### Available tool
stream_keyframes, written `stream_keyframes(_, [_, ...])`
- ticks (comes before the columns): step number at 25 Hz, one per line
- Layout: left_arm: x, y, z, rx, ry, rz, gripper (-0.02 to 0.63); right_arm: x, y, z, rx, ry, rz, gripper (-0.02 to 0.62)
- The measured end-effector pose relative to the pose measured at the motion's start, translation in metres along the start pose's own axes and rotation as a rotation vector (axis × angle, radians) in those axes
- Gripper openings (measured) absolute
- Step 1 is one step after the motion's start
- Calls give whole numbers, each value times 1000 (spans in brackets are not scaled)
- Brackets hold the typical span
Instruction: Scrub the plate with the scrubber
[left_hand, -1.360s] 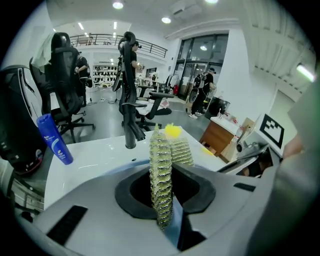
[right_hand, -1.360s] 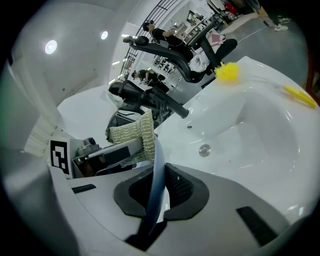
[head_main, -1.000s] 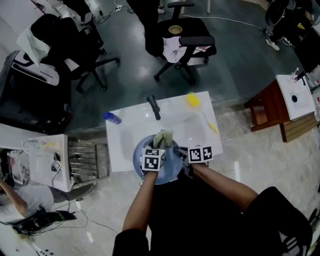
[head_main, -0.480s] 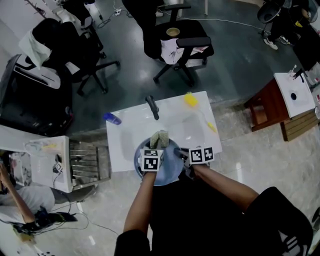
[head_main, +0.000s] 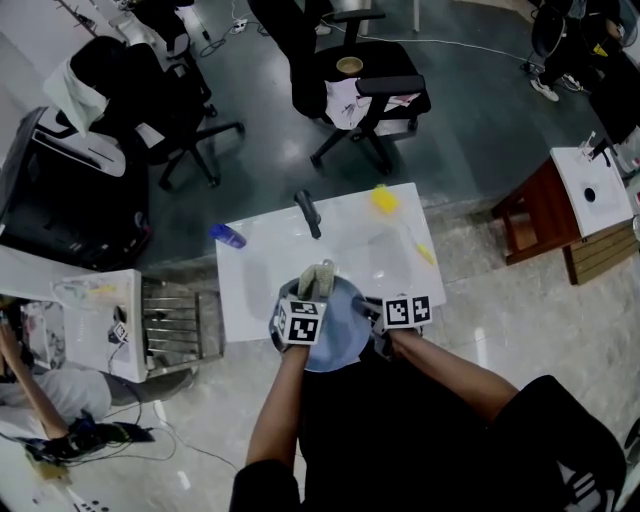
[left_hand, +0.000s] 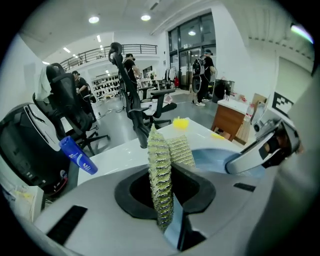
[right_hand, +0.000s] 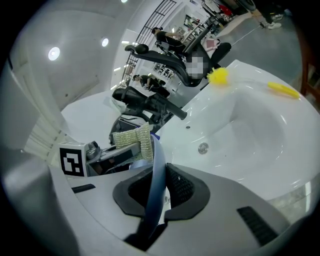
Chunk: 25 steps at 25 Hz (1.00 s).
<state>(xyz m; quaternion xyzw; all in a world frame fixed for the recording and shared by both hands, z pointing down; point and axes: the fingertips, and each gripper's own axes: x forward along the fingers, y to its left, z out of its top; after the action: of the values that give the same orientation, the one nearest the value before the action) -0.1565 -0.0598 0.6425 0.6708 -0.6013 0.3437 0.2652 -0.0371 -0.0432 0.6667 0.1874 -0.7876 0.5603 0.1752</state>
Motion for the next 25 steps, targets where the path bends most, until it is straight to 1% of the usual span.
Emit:
stream_keyframes(3, [-2, 8, -5, 10, 15, 22, 60, 0, -1, 1, 0, 1, 2, 25])
stream_keyframes(6, [-4, 14, -7, 38, 28, 36, 60, 0, -2, 2, 4, 1, -1, 26])
stream_keyframes(17, [-2, 15, -24, 196, 128, 24, 60, 0, -6, 6, -10, 6, -15, 32])
stream_keyframes(20, [-1, 17, -28, 196, 140, 32, 60, 0, -6, 7, -18, 12, -11, 34])
stream_keyframes(25, [-2, 31, -32, 192, 161, 71, 60, -1, -9, 11, -9, 7, -5, 34])
